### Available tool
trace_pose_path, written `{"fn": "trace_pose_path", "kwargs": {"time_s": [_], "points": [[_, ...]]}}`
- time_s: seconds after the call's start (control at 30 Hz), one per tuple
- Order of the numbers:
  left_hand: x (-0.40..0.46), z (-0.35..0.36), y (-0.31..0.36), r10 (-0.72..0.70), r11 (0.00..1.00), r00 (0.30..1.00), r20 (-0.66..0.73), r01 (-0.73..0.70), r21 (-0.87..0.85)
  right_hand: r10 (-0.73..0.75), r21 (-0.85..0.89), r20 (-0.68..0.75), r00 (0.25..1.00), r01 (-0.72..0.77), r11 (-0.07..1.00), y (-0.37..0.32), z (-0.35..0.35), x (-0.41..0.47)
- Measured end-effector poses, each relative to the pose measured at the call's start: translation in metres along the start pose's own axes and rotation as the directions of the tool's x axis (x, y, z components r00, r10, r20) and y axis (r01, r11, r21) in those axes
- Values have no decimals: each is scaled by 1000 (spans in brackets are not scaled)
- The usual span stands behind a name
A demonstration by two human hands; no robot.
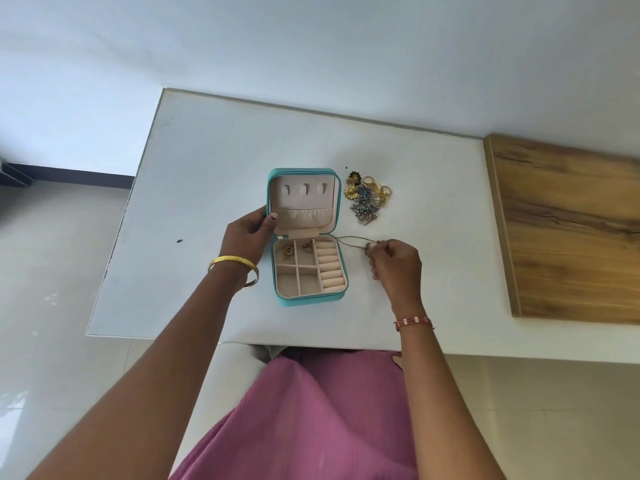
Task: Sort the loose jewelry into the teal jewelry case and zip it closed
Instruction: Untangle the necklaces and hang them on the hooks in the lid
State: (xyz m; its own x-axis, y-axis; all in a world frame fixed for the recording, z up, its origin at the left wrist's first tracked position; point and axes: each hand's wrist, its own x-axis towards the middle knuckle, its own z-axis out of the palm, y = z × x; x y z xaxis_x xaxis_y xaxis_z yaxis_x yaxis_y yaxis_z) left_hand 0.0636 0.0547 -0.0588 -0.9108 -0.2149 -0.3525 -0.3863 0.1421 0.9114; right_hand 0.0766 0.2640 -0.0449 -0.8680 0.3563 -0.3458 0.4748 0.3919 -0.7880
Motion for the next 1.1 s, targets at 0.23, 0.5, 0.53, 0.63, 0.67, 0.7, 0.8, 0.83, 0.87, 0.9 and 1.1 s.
{"fn": "trace_pose_path", "kwargs": {"time_s": [0.23, 0.5, 0.53, 0.63, 0.67, 0.7, 0.8, 0.83, 0.87, 0.9, 1.1], "points": [[0, 0, -2, 1, 1000, 1000, -3, -1, -4, -206, -453, -112, 972, 135, 881, 2, -1, -11], [0, 1, -1, -5, 1000, 1000, 1, 5, -25, -328, -471, 121, 937, 345, 812, -24, 27, -16], [-1, 1, 0, -7, 1000, 1000, 1, 7, -30, -313, -448, 117, 942, 332, 830, -25, 29, -16], [-1, 1, 0, -16, 999, 1000, 3, 16, -39, -293, -365, 84, 953, 302, 881, -25, 31, -15], [0, 1, 0, -19, 999, 1000, 4, 19, -34, -279, -348, 85, 957, 291, 891, -25, 32, -15], [0, 0, 0, -20, 999, 1000, 5, 20, -27, -261, -338, 96, 961, 278, 899, -25, 32, -15], [-1, 0, 0, -22, 999, 1000, 5, 23, -30, -218, -297, 124, 968, 246, 923, -25, 33, -16], [-1, 0, 0, -24, 999, 1000, 4, 24, -35, -208, -271, 127, 970, 235, 933, -25, 32, -17], [-1, 1, 0, -25, 999, 1000, 3, 25, -39, -197, -249, 131, 972, 224, 942, -25, 31, -17], [-1, 1, 0, -26, 999, 1000, 2, 26, -39, -189, -243, 136, 973, 217, 946, -25, 31, -18], [-2, 0, 1, -43, 998, 999, 13, 44, -35, -210, -176, 8, 978, 208, 962, -25, 29, -22]]}}
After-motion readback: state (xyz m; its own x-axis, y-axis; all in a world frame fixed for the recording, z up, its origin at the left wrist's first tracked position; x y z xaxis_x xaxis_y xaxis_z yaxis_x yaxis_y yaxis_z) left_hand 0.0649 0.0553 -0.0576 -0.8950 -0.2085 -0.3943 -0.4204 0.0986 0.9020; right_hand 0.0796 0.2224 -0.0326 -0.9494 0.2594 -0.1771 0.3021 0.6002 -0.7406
